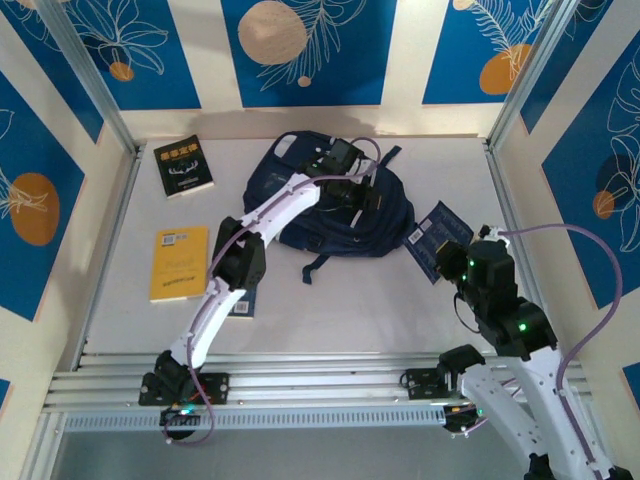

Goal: Pack books, pencil case, and school supplies into a backpack

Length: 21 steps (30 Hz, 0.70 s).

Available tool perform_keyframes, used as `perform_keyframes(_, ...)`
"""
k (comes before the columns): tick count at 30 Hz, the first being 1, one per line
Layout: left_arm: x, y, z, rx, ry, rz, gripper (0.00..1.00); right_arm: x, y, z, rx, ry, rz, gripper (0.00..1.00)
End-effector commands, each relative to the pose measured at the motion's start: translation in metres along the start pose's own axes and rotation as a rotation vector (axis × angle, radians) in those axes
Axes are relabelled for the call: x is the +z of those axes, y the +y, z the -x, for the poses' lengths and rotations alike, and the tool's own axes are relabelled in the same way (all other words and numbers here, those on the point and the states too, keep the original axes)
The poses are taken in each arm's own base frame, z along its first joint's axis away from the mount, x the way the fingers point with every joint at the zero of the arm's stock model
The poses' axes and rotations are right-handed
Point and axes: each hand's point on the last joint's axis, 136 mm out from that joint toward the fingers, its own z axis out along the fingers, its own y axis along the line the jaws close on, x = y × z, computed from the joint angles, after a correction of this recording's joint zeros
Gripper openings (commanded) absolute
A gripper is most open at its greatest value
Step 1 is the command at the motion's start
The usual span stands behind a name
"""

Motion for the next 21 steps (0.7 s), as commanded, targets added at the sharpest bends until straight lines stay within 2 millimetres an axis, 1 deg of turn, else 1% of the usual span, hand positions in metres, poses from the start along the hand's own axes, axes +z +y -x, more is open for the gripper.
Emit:
perform_keyframes(1,0.005,0.006,0.005,0.006,-0.006,-0.005,0.09,-0.001,0.01,0.007,0.037,-0.023,0.056,0.0)
perform_keyframes(2,0.003,0.008,0.006,0.004,-0.01,0.006,0.02,-0.001,0.01,0.007,0.041,-0.021,0.056,0.0)
perform_keyframes(3,-0.002,0.007,0.009,0.006,-0.018,0.012,0.0,-0.001,0.01,0.007,0.042,-0.019,0.057,0.0)
perform_keyframes(5,-0.018,-0.001,0.018,0.024,-0.045,0.014,0.0,-0.003,0.009,0.009,0.038,-0.023,0.055,0.0)
perform_keyframes(6,-0.031,-0.008,0.025,0.039,-0.068,0.016,0.0,-0.004,0.008,0.01,0.034,-0.028,0.049,0.0)
perform_keyframes(8,-0.061,-0.028,0.039,0.081,-0.119,-0.004,0.0,-0.006,0.009,0.013,0.022,-0.037,0.046,0.0)
perform_keyframes(11,-0.116,-0.057,0.056,0.149,-0.201,-0.015,0.0,-0.007,0.008,0.016,0.005,-0.046,0.039,0.0)
perform_keyframes(13,-0.157,-0.07,0.065,0.191,-0.263,-0.003,0.0,-0.006,0.007,0.016,0.002,-0.043,0.035,0.0)
perform_keyframes(16,-0.205,-0.081,0.075,0.215,-0.334,-0.015,0.0,0.0,0.008,0.014,0.024,-0.03,0.04,0.0)
perform_keyframes(19,-0.237,-0.095,0.077,0.242,-0.371,-0.054,0.0,0.011,0.016,0.009,0.032,0.008,0.082,0.0)
perform_keyframes(21,-0.252,-0.101,0.076,0.257,-0.385,-0.075,0.0,0.018,0.028,0.006,0.046,0.042,0.153,0.0)
